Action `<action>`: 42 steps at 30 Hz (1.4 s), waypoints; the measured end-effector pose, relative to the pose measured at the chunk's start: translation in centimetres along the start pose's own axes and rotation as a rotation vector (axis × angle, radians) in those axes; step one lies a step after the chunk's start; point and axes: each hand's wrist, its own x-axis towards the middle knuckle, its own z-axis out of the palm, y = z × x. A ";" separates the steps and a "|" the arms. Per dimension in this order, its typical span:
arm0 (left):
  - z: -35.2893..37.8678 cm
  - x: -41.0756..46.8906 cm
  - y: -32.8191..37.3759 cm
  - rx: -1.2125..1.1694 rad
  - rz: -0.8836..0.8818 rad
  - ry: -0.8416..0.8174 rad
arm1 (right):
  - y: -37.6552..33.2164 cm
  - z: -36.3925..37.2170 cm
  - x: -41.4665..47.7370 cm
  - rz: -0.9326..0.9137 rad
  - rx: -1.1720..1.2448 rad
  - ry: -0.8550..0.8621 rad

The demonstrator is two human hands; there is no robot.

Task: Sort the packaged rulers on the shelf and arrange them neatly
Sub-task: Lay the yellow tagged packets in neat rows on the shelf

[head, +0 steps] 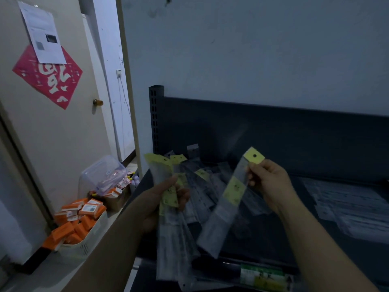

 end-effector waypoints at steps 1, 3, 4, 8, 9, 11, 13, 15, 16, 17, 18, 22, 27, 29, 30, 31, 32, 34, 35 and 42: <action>0.8 -0.1 -0.4 0.040 -0.035 -0.028 | 0.2 0.7 -0.1 0.003 -0.043 -0.028; 1.9 -0.3 -1.3 0.141 -0.101 -0.074 | 0.7 2.3 -0.4 0.009 -0.108 -0.064; 2.3 -0.3 -1.6 0.189 -0.112 -0.088 | 1.0 3.2 -0.4 0.014 -0.124 -0.074; 2.7 0.0 -2.5 0.213 -0.075 -0.103 | 1.9 5.6 -0.2 -0.006 -0.213 -0.137; 2.6 0.0 -2.4 0.206 -0.048 -0.080 | 2.1 5.8 -0.2 -0.024 -0.252 -0.150; 2.0 0.1 -1.8 0.167 0.023 0.016 | 3.1 5.2 0.5 -0.059 -0.485 -0.138; 0.8 0.4 -0.7 0.127 0.096 0.119 | 4.4 3.8 1.7 -0.048 -0.806 -0.132; -0.3 0.7 0.1 0.086 0.136 0.202 | 5.2 2.6 2.4 0.008 -1.044 -0.160; -0.6 0.9 0.3 0.084 0.138 0.229 | 5.5 2.3 2.7 0.042 -1.126 -0.183; -0.8 1.0 0.3 0.097 0.140 0.249 | 5.7 2.1 2.8 0.067 -1.184 -0.220; -0.7 1.0 0.3 0.116 0.141 0.258 | 5.8 2.1 2.9 0.076 -1.226 -0.270; 0.0 1.6 -0.1 0.169 0.108 0.240 | 5.7 3.2 2.6 -0.026 -1.268 -0.444; 1.1 2.7 -0.9 0.211 0.042 0.182 | 4.9 5.1 1.3 -0.071 -1.210 -0.538; 1.1 2.9 -0.8 0.206 0.052 0.197 | 4.7 5.5 1.1 -0.102 -1.257 -0.556; 0.8 2.9 -0.6 0.199 0.071 0.216 | 4.7 5.5 1.2 -0.102 -1.263 -0.563; 0.5 2.9 -0.3 0.193 0.092 0.241 | 4.5 5.5 1.3 -0.099 -1.266 -0.578; 0.1 2.8 0.0 0.188 0.109 0.261 | 4.4 5.5 1.4 -0.086 -1.266 -0.596; -0.5 2.5 0.7 0.167 0.129 0.272 | 4.2 5.6 1.8 -0.058 -1.258 -0.644; -0.7 2.2 0.8 0.145 0.134 0.264 | 4.1 5.7 1.9 -0.055 -1.259 -0.675; -1.0 1.3 1.8 -0.136 0.310 0.130 | 3.0 4.8 1.3 -0.086 -1.166 -0.810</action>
